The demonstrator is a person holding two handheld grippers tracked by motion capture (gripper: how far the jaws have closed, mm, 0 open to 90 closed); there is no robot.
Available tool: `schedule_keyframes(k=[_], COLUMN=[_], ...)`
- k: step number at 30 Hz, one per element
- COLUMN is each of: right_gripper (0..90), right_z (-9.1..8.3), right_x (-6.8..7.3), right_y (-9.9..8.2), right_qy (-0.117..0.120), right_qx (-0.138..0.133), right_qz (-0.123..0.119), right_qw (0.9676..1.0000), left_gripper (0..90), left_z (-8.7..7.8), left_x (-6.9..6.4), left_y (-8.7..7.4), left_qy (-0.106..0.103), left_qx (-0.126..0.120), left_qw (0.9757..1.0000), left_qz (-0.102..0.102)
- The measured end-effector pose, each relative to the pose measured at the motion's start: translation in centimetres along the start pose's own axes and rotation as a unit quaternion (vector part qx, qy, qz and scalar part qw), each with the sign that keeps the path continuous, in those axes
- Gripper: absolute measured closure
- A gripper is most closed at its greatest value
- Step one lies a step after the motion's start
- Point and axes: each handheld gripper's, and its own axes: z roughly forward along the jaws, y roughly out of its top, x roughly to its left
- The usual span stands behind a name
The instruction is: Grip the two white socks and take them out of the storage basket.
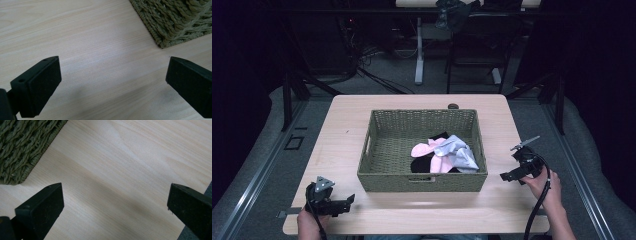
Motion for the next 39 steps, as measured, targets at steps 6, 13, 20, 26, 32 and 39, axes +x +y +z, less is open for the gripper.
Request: schedule_keyframes(k=[6,13,20,26,32,39], right_gripper=[0.1,0.0,0.0,0.0,0.0,0.0], right_z=[-0.3,-0.3,-0.4,-0.9,-2.0,-2.5], right_x=[0.0,0.0,0.0,0.4,0.7,0.9], right_y=[0.1,0.1,0.8,1.0,1.7,2.9], right_qy=[0.001,0.007,0.009,0.010,0.013,0.021], right_qx=[0.000,-0.012,-0.005,-0.003,-0.013,-0.017], right_qz=[-0.004,0.000,-0.019,-0.025,-0.027,-0.033], right_qw=[1.0000,0.9999,0.9998,0.9996,0.9995,0.9991], left_gripper=[0.1,0.1,0.1,0.1,0.1,0.1], left_z=[0.0,-0.1,-0.2,-0.1,-0.1,-0.2], left_x=[0.1,0.3,0.3,0.2,0.2,0.3], left_y=[-0.1,-0.2,-0.4,-0.3,-0.6,-0.5], left_qy=[0.002,0.010,0.016,0.012,0.006,0.013], left_qx=[-0.001,0.001,0.005,0.003,0.006,0.003], left_qw=[1.0000,0.9999,0.9998,0.9999,0.9999,0.9999], left_qz=[-0.002,-0.012,-0.014,-0.007,-0.007,-0.010])
